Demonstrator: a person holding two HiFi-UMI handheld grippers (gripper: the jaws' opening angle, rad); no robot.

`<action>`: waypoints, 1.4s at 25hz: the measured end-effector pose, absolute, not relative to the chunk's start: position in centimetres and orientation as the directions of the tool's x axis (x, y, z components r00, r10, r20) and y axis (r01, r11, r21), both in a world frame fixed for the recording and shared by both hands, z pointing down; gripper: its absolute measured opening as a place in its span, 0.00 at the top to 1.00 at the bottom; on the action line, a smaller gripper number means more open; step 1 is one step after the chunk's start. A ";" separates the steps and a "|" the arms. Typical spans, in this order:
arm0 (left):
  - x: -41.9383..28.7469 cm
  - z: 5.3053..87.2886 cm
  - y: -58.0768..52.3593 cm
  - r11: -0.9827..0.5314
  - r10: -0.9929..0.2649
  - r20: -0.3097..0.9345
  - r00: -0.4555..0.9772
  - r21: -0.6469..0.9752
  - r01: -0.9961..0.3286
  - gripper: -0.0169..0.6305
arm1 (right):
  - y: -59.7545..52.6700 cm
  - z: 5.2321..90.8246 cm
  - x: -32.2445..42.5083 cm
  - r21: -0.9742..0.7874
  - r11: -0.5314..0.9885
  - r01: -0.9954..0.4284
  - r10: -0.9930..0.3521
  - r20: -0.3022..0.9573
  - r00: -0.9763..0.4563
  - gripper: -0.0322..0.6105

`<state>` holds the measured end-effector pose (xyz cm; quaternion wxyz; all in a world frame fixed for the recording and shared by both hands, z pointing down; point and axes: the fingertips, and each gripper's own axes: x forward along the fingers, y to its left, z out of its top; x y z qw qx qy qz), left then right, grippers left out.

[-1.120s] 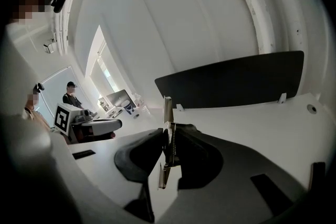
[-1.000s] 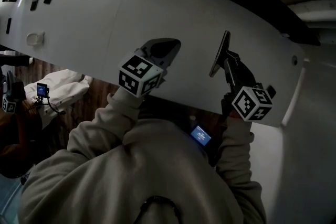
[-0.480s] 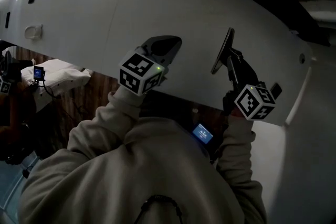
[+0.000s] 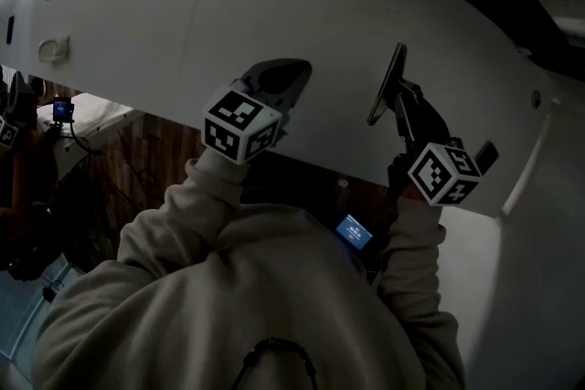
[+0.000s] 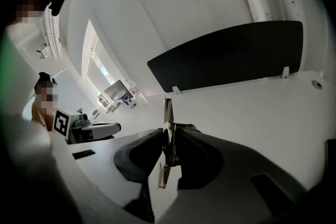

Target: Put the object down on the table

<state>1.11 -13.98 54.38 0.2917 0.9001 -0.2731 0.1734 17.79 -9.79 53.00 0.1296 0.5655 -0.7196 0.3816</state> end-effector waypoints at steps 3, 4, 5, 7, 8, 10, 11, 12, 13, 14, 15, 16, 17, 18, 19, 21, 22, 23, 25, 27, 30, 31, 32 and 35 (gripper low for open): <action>-0.7 54.6 -12.2 -0.680 -0.399 0.471 0.787 0.424 -0.599 0.98 | -8.3 53.6 15.9 -0.409 0.081 -0.909 -0.714 0.612 -0.339 0.81; -0.9 54.6 -11.5 -0.682 -0.399 0.472 0.786 0.420 -0.599 0.98 | -7.7 53.7 15.7 -0.410 0.085 -0.908 -0.713 0.612 -0.343 0.81; -1.0 54.7 -11.0 -0.683 -0.399 0.475 0.784 0.416 -0.600 0.98 | -7.3 53.9 15.6 -0.412 0.089 -0.907 -0.710 0.612 -0.348 0.81; -1.1 55.2 -10.7 -0.682 -0.398 0.485 0.778 0.411 -0.605 0.98 | -7.1 54.5 15.6 -0.419 0.092 -0.903 -0.704 0.614 -0.357 0.81; -1.0 55.5 -10.7 -0.679 -0.399 0.491 0.775 0.410 -0.609 0.98 | -7.0 54.9 15.8 -0.424 0.090 -0.901 -0.701 0.616 -0.360 0.81; -0.7 56.1 -10.5 -0.672 -0.399 0.501 0.768 0.410 -0.616 0.98 | -6.8 55.6 16.3 -0.434 0.084 -0.897 -0.695 0.620 -0.364 0.81; -0.6 56.4 -10.3 -0.669 -0.398 0.505 0.766 0.412 -0.619 0.98 | -6.7 56.0 16.4 -0.439 0.080 -0.895 -0.692 0.621 -0.367 0.81; -0.5 56.7 -10.2 -0.666 -0.398 0.508 0.764 0.412 -0.621 0.98 | -6.6 56.4 16.5 -0.443 0.078 -0.893 -0.690 0.622 -0.369 0.81; -0.5 56.9 -10.1 -0.665 -0.397 0.511 0.762 0.412 -0.623 0.98 | -6.6 56.7 16.5 -0.447 0.077 -0.891 -0.688 0.623 -0.371 0.81; -0.5 57.2 -10.0 -0.664 -0.395 0.514 0.761 0.413 -0.623 0.98 | -6.5 57.0 16.5 -0.449 0.075 -0.890 -0.686 0.625 -0.373 0.81; -0.5 57.5 -9.8 -0.663 -0.392 0.518 0.761 0.414 -0.623 0.98 | -6.4 57.3 16.4 -0.451 0.074 -0.889 -0.683 0.627 -0.375 0.81; -0.5 57.8 -9.6 -0.661 -0.388 0.522 0.760 0.417 -0.624 0.98 | -6.3 57.6 16.3 -0.453 0.072 -0.888 -0.678 0.631 -0.377 0.81; -0.6 58.1 -9.4 -0.659 -0.384 0.527 0.759 0.420 -0.624 0.98 | -6.2 57.9 16.1 -0.457 0.070 -0.887 -0.673 0.635 -0.380 0.81; -0.7 58.4 -9.3 -0.656 -0.380 0.531 0.758 0.423 -0.625 0.98 | -6.1 58.3 16.0 -0.460 0.068 -0.885 -0.667 0.639 -0.383 0.81; -0.7 58.7 -9.2 -0.654 -0.376 0.534 0.757 0.426 -0.625 0.98 | -6.1 58.7 15.9 -0.463 0.066 -0.884 -0.662 0.642 -0.386 0.81; -0.6 59.1 -9.1 -0.653 -0.369 0.539 0.757 0.429 -0.624 0.98 | -6.1 59.4 15.9 -0.468 0.059 -0.882 -0.656 0.648 -0.387 0.81; -0.5 59.3 -9.0 -0.653 -0.366 0.541 0.758 0.431 -0.623 0.98 | -6.1 59.8 16.1 -0.470 0.053 -0.881 -0.655 0.649 -0.386 0.81; -0.3 59.5 -8.9 -0.653 -0.363 0.543 0.758 0.432 -0.622 0.98 | -6.1 60.1 16.2 -0.471 0.049 -0.881 -0.654 0.651 -0.385 0.81; -0.2 59.7 -8.6 -0.652 -0.356 0.547 0.758 0.435 -0.620 0.98 | -6.0 60.4 16.2 -0.473 0.047 -0.880 -0.649 0.655 -0.387 0.81; -0.2 59.8 -8.4 -0.651 -0.350 0.551 0.758 0.438 -0.620 0.98 | -6.0 60.6 16.0 -0.477 0.048 -0.878 -0.645 0.656 -0.392 0.81; 0.1 60.4 -8.0 -0.649 -0.340 0.557 0.758 0.444 -0.618 0.98 | -5.9 61.2 16.1 -0.487 0.044 -0.872 -0.641 0.656 -0.398 0.81; 0.3 60.7 -7.9 -0.648 -0.336 0.559 0.758 0.446 -0.617 0.98 | -5.8 61.5 16.2 -0.491 0.040 -0.870 -0.638 0.658 -0.401 0.81; 0.4 60.9 -7.7 -0.648 -0.332 0.562 0.757 0.448 -0.616 0.98 | -5.7 61.8 16.3 -0.496 0.036 -0.868 -0.634 0.660 -0.403 0.81; 0.3 61.9 -7.2 -0.647 -0.315 0.578 0.753 0.449 -0.616 0.98 | -5.4 62.8 16.4 -0.508 0.021 -0.861 -0.623 0.667 -0.408 0.81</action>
